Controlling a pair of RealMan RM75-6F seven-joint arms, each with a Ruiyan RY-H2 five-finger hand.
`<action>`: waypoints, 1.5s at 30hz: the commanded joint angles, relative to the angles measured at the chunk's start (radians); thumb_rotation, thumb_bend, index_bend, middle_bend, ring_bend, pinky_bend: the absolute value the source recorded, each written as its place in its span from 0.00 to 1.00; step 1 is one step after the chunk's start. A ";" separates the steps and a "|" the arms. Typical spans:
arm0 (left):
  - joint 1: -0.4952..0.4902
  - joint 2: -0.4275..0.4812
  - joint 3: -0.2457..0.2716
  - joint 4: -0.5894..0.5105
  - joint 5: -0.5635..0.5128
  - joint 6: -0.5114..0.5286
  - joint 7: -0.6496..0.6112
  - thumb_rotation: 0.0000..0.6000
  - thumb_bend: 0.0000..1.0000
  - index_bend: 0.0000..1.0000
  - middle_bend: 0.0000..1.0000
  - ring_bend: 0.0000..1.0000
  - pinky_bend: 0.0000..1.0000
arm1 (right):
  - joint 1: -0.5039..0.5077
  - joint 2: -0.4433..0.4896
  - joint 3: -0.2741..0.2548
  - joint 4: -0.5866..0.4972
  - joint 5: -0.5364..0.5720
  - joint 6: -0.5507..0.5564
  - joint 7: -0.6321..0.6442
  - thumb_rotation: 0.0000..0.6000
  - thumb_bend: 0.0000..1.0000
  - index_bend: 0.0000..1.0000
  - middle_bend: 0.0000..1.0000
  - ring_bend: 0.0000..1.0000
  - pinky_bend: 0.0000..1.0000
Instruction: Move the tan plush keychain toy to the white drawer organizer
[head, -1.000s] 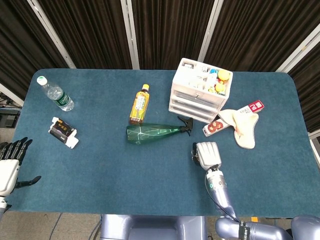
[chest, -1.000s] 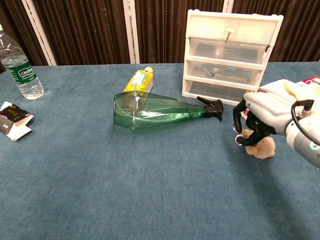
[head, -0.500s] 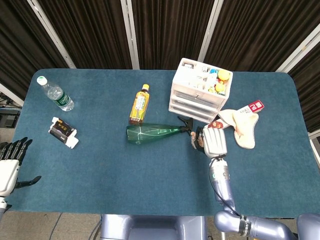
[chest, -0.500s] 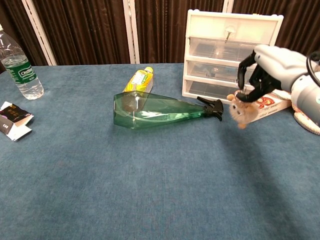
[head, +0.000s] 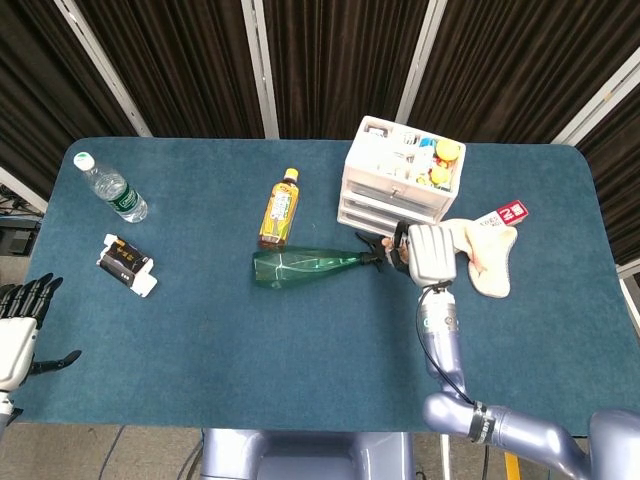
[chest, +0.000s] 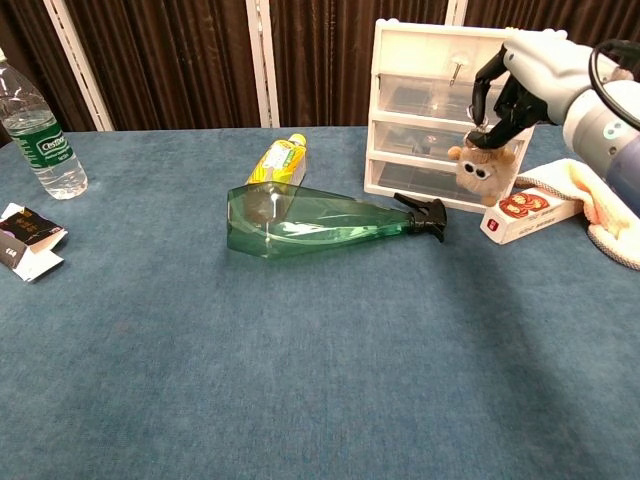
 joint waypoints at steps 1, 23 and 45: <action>0.000 -0.001 -0.001 0.000 -0.003 -0.001 -0.001 1.00 0.02 0.00 0.00 0.00 0.00 | 0.028 -0.013 0.014 0.049 0.000 0.003 -0.006 1.00 0.29 0.63 1.00 1.00 0.90; -0.004 0.005 -0.007 -0.001 -0.009 -0.008 -0.036 1.00 0.02 0.00 0.00 0.00 0.00 | 0.158 -0.149 -0.001 0.371 -0.147 0.076 0.040 1.00 0.29 0.64 1.00 1.00 0.90; -0.003 0.009 -0.004 0.003 0.014 0.004 -0.044 1.00 0.02 0.00 0.00 0.00 0.00 | 0.213 -0.223 0.011 0.557 -0.129 0.040 0.044 1.00 0.29 0.64 1.00 1.00 0.90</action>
